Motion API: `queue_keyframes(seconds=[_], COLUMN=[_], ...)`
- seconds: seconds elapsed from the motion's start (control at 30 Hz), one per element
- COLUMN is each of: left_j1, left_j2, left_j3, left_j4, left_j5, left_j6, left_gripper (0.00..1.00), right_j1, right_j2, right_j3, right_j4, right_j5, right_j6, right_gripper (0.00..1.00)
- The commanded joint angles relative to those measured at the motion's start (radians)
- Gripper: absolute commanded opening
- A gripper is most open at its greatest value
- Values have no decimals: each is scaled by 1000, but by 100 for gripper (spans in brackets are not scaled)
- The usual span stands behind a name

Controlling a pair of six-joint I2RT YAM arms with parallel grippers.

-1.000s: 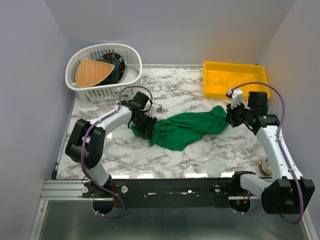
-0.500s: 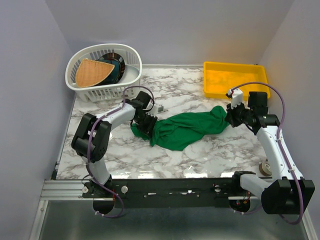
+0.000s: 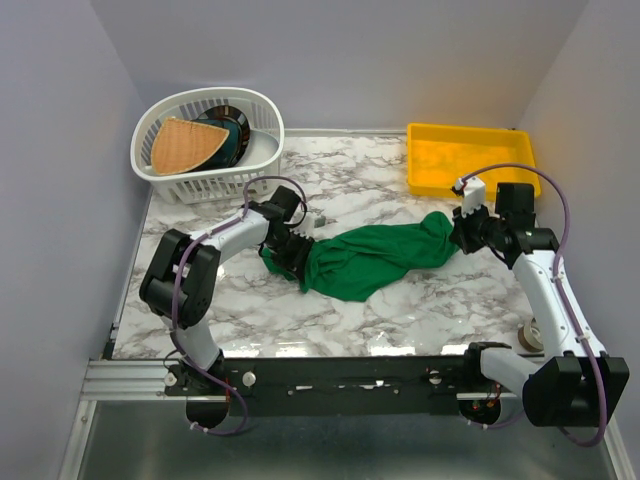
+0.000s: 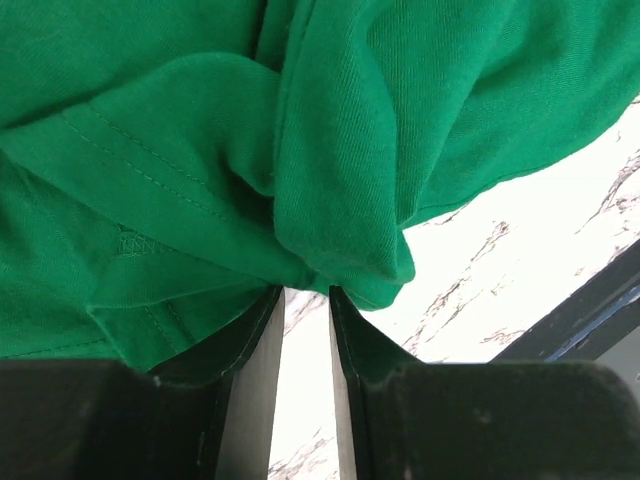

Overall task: Roll the t-shirts
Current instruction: Flatten out the T-shirt at the center of the board.

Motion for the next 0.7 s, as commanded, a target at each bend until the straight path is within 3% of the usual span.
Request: queue_keyframes(seconds=[0.0,0.23,0.43,0.53,0.57,0.67], left_j1=[-8,-11,-23,-26,-25,-19], left_j2=[5,76,91,84,79,33], left_j3=[9,69,100,100,101,109], left_j4=[7,1,-2,-10,-15,-60], left_j5=[22,28,55,62,62,45], left_j6=[-8,-8,-31,-26,-23,24], left_gripper=[38,41,27,15,6,0], right_j1=[-6,-6,-6,-6,-6,-6], right_j2=[-2,-18,-21,-19,-19,-18], right_j3=[-6,-19,-25,-23,-23,-13], right_j4=[26,21,26,29,30,33], right_j5=[-18,-12,-12,-12,-12,-9], right_j6=[6,8,8,8,8,15], right_gripper=[0,0,0,1,0,1])
